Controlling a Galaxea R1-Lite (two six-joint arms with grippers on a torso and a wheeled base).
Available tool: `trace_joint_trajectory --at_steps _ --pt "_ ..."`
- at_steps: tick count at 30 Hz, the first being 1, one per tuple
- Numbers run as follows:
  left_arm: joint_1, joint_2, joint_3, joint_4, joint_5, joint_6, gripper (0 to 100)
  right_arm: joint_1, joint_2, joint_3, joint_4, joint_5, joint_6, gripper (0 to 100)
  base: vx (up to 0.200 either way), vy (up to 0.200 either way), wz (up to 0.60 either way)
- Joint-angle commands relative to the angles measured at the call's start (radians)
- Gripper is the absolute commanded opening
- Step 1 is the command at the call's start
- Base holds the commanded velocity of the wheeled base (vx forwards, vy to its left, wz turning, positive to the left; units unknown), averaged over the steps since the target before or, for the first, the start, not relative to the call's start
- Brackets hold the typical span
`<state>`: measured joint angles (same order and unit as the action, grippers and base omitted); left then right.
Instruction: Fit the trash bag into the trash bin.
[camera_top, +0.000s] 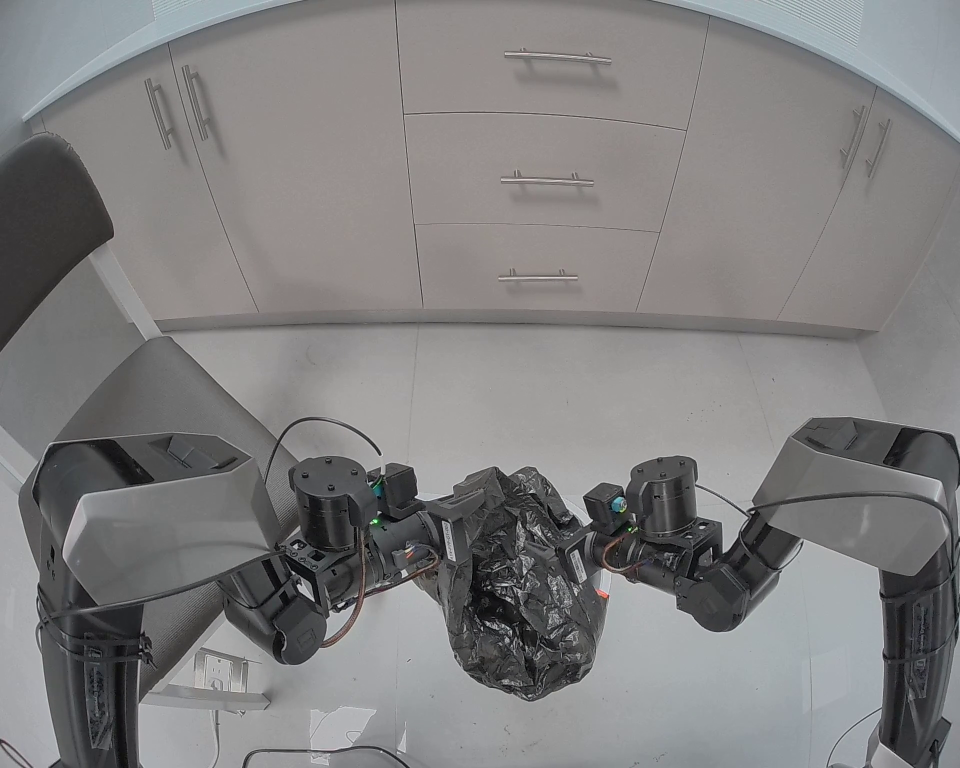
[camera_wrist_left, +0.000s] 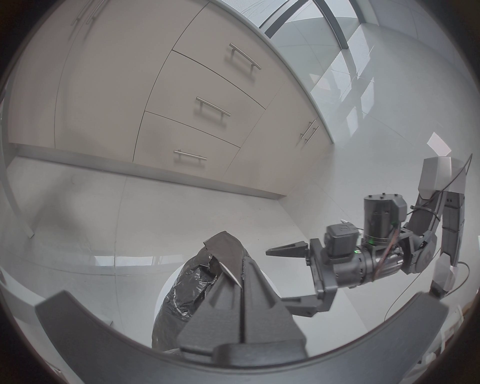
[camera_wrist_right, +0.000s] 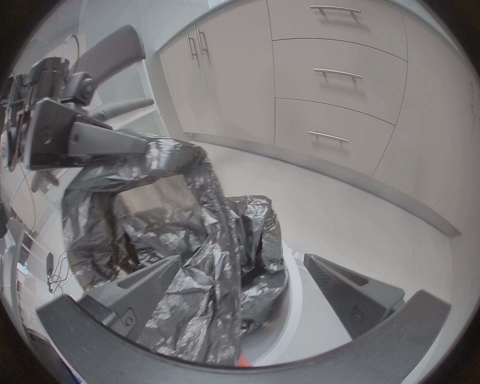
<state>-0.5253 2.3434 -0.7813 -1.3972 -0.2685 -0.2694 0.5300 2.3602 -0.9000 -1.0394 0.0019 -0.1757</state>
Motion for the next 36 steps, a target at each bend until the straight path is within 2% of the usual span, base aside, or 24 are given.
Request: trace_joint_trajectory --at_steps 1,18,36 --pt "-0.001 0.002 -0.001 0.000 0.000 -0.001 0 -0.021 0.062 -0.077 0.028 -0.016 -0.001 100 0.000 0.000 0.00" --pt "-0.001 -0.003 -0.003 -0.005 0.005 0.001 0 -0.076 0.082 -0.160 0.022 -0.099 -0.005 100 0.000 0.000 0.00" --pt "0.022 0.085 -0.064 -0.009 0.005 0.009 0 -0.130 0.062 -0.169 0.024 -0.099 -0.005 100 0.000 0.000 0.00"
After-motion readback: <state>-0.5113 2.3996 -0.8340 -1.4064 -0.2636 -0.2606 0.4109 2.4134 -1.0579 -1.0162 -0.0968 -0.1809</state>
